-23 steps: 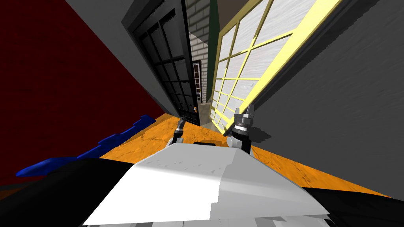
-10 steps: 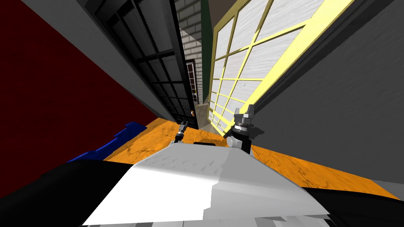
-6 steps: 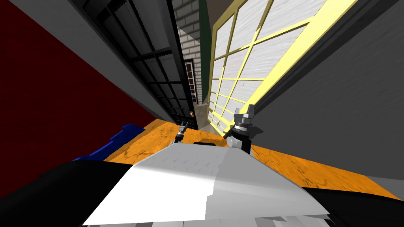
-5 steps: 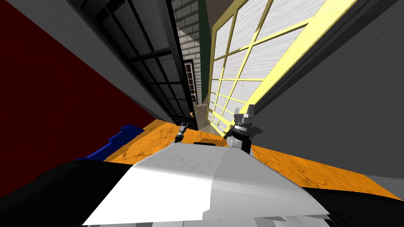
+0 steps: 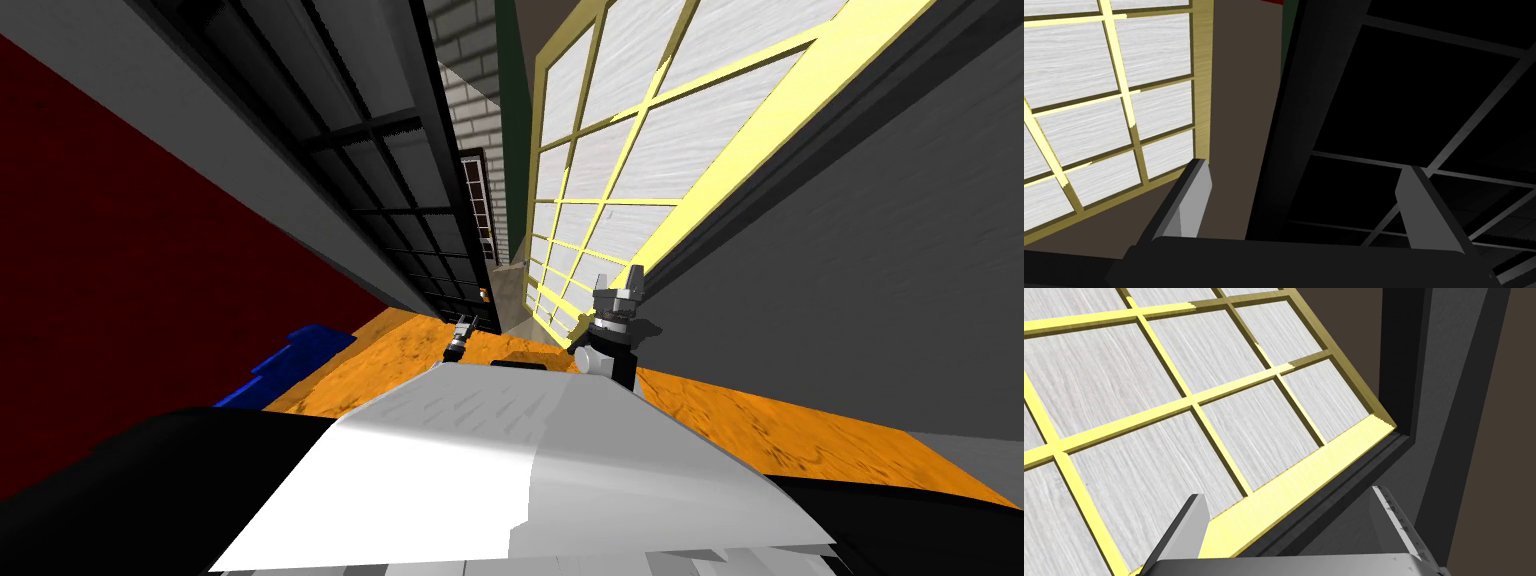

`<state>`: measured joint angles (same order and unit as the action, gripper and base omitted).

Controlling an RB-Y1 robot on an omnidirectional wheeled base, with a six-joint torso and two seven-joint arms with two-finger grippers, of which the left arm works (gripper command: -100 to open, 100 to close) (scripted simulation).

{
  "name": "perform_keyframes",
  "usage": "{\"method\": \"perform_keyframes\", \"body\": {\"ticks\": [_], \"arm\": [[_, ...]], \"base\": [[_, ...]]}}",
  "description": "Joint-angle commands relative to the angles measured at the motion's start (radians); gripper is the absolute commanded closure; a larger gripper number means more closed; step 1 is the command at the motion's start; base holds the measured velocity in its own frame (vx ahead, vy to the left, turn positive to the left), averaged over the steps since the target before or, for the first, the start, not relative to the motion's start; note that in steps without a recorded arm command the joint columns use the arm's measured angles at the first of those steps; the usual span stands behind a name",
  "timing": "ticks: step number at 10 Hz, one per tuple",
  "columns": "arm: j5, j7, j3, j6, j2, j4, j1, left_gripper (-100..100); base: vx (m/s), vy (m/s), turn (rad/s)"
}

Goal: Push the door open

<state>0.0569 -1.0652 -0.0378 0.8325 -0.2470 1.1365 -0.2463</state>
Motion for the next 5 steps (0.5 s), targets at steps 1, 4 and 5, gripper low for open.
{"method": "perform_keyframes", "body": {"ticks": [1,4,5], "arm": [[0.001,-0.027,-0.002,0.018,-0.004,-0.046,0.012,-100],[0.003,-0.071,-0.006,0.036,-0.013,-0.104,0.024,-100],[0.004,-0.095,-0.009,0.045,-0.017,-0.136,0.031,-100]], "base": [[0.083,0.036,-0.049],[0.075,0.034,-0.058],[0.097,0.048,-0.078]]}}
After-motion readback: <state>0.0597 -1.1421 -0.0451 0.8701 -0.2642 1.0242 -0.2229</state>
